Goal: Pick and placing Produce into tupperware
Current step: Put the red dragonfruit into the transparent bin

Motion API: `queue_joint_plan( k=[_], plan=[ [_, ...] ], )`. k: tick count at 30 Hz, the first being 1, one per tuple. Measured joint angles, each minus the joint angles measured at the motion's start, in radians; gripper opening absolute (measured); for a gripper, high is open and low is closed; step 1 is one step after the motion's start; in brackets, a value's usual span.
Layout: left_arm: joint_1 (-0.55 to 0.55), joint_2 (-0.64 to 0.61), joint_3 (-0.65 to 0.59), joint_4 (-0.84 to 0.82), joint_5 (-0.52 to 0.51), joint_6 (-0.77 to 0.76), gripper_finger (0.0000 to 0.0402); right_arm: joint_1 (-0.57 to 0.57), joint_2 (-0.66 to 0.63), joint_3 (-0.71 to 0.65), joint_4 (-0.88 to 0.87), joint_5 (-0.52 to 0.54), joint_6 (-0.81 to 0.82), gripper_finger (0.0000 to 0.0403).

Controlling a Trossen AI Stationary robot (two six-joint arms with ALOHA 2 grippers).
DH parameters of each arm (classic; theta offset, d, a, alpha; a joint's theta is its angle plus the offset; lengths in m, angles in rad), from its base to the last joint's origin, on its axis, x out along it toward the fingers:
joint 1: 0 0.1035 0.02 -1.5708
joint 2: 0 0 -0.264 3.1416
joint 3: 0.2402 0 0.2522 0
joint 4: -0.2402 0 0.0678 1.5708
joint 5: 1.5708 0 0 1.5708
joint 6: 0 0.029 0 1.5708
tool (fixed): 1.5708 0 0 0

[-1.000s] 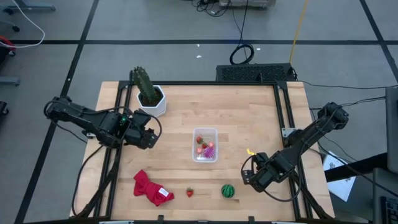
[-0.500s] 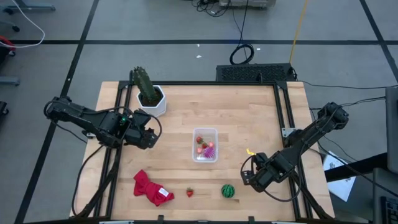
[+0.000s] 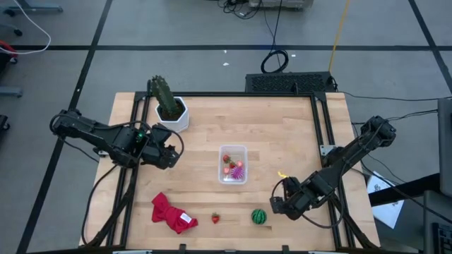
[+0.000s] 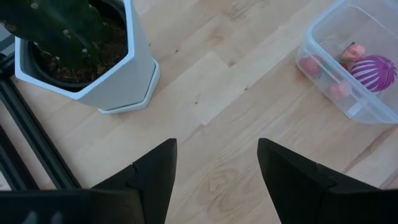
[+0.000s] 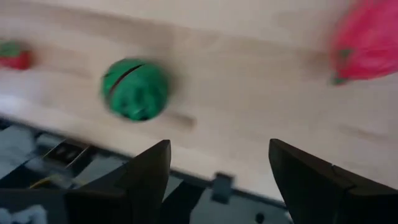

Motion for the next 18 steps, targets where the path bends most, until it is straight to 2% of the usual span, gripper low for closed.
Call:
queue_joint_plan(
  k=[4,11,18],
  plan=[
    [0.0,0.0,0.0,0.0,0.0,0.007,0.023,0.0,0.0,0.0,0.025,0.061,-0.01,0.0263],
    [0.0,0.0,0.0,0.0,0.001,0.013,0.023,0.0,0.0,0.0,-0.176,0.073,0.191,0.0263],
    [0.0,0.0,0.0,0.0,0.011,0.033,0.023,0.0,-0.006,0.022,-0.317,-0.058,0.26,0.0263]
  ],
)
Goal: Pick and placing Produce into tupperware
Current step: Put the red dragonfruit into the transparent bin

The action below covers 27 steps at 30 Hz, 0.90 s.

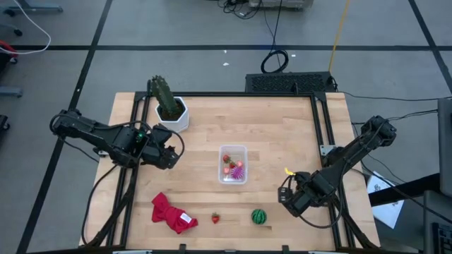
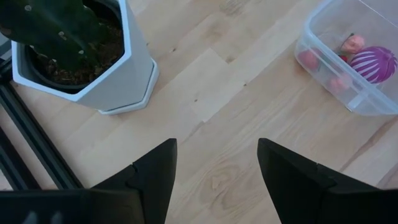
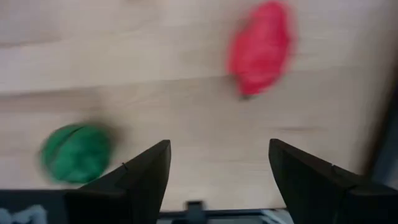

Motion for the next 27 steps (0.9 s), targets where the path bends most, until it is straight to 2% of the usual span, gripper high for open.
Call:
queue_joint_plan(
  k=[11,27],
  plan=[
    [0.0,0.0,0.0,0.0,0.0,0.002,0.023,-0.007,0.0,-0.022,-0.048,-0.053,0.087,0.0263],
    [0.0,0.0,0.0,0.0,0.0,0.002,0.023,-0.037,0.0,-0.147,0.073,-0.053,0.089,0.0263]
  ],
)
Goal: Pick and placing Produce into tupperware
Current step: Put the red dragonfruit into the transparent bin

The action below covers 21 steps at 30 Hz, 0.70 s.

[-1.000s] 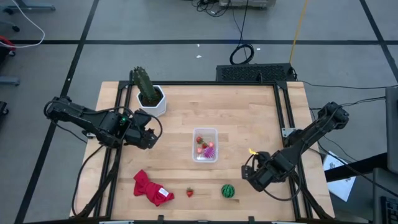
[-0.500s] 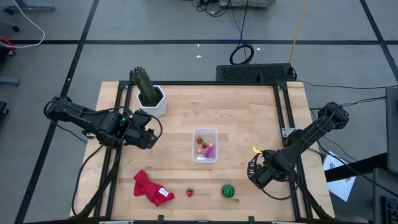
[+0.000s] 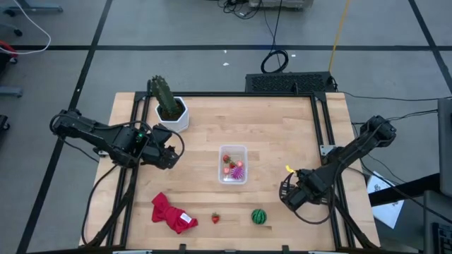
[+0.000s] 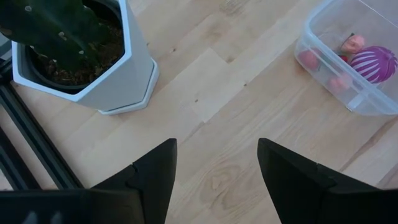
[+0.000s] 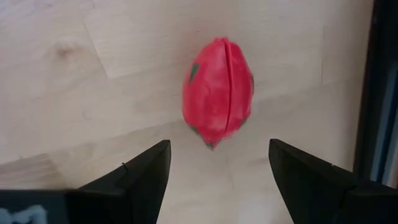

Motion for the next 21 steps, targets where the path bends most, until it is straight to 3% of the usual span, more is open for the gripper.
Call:
queue_joint_plan(
  k=[10,21],
  plan=[
    [0.0,0.0,0.0,0.0,0.0,0.02,0.023,-0.005,0.0,-0.099,0.14,0.0,-0.001,0.0263],
    [0.0,0.0,0.0,0.0,0.0,0.019,0.023,-0.005,0.0,-0.144,0.176,0.002,-0.013,0.0263]
  ],
)
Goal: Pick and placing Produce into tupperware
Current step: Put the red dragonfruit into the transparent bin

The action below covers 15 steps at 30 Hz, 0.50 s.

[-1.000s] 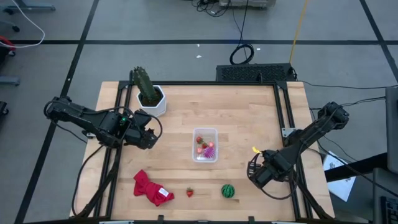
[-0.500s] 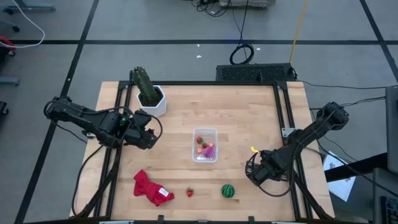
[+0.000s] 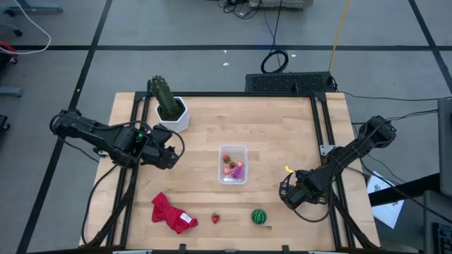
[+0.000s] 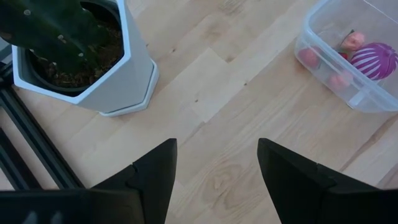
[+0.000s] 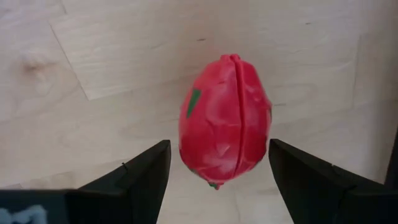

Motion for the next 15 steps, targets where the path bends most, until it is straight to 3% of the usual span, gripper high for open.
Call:
queue_joint_plan(
  k=[10,15],
  plan=[
    [0.0,0.0,0.0,0.0,0.008,-0.002,0.023,0.0,0.0,-0.073,0.101,0.008,-0.023,0.0263],
    [0.0,0.0,0.0,0.001,0.009,-0.002,0.023,0.0,0.0,-0.075,0.127,0.082,-0.067,0.0263]
  ],
)
